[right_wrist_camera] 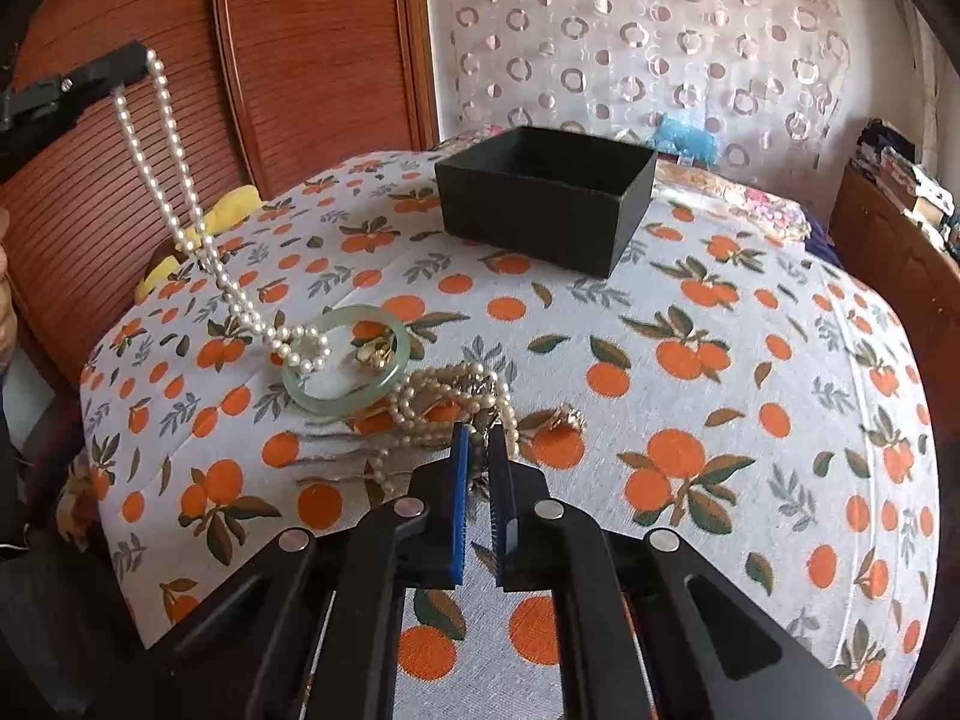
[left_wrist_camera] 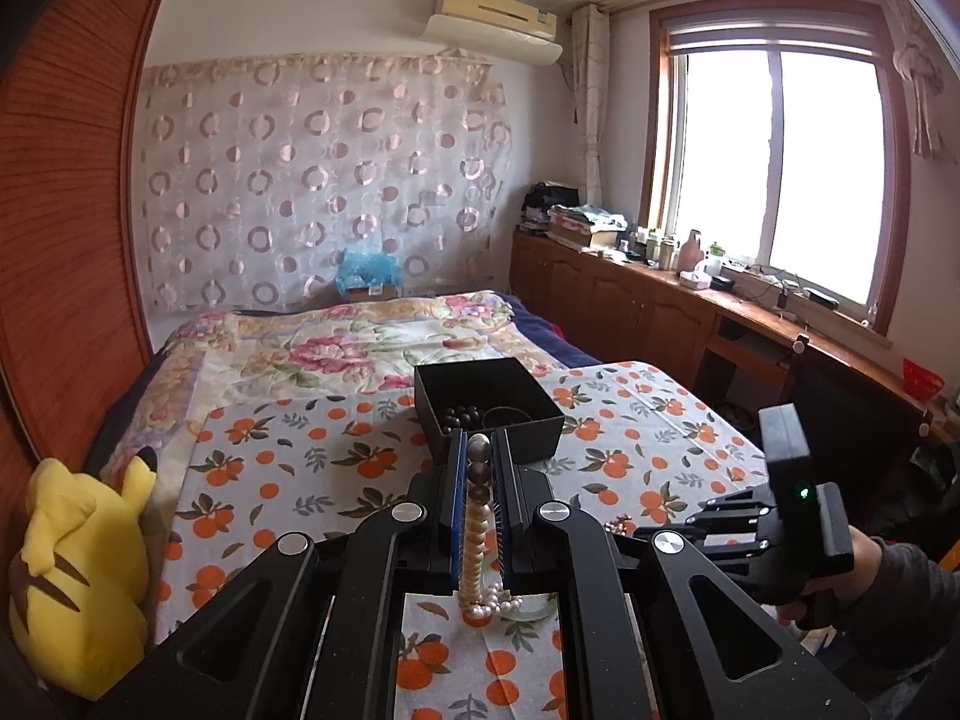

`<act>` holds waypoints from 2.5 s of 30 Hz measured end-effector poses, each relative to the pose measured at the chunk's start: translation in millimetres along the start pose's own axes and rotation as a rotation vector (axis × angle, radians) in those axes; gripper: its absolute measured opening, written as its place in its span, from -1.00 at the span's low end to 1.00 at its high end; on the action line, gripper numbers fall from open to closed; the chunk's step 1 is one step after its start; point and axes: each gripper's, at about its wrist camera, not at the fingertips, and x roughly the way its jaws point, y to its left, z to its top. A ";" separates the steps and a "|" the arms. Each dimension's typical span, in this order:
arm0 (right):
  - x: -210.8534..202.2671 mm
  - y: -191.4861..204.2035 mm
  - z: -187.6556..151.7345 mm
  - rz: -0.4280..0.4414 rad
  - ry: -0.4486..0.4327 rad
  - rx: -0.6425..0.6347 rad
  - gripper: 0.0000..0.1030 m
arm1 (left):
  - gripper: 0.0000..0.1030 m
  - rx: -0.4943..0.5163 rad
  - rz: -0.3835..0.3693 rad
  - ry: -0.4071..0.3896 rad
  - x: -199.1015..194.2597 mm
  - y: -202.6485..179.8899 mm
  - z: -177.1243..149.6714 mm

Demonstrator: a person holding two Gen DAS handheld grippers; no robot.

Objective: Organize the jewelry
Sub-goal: 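Lift the pearl necklace with the left tool toward the black box, then lower the pearls into the box with the left tool while the right carries a gold chain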

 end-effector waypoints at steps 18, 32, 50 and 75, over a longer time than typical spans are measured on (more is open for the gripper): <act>-32.6 -4.9 23.7 -0.036 -0.099 -0.012 -0.90 | -0.86 0.004 -0.012 0.011 8.6 -2.8 -2.5; -84.1 -15.8 84.1 -0.107 -0.235 -0.069 -0.90 | -0.86 0.047 -0.035 -0.031 23.3 -15.4 36.0; -101.8 -25.4 154.8 -0.137 -0.319 -0.096 -0.90 | -0.86 0.091 -0.023 -0.073 54.4 -19.6 87.6; -90.8 -59.5 197.8 -0.181 -0.323 -0.045 -0.90 | -0.86 0.029 -0.019 -0.049 120.7 -2.6 146.3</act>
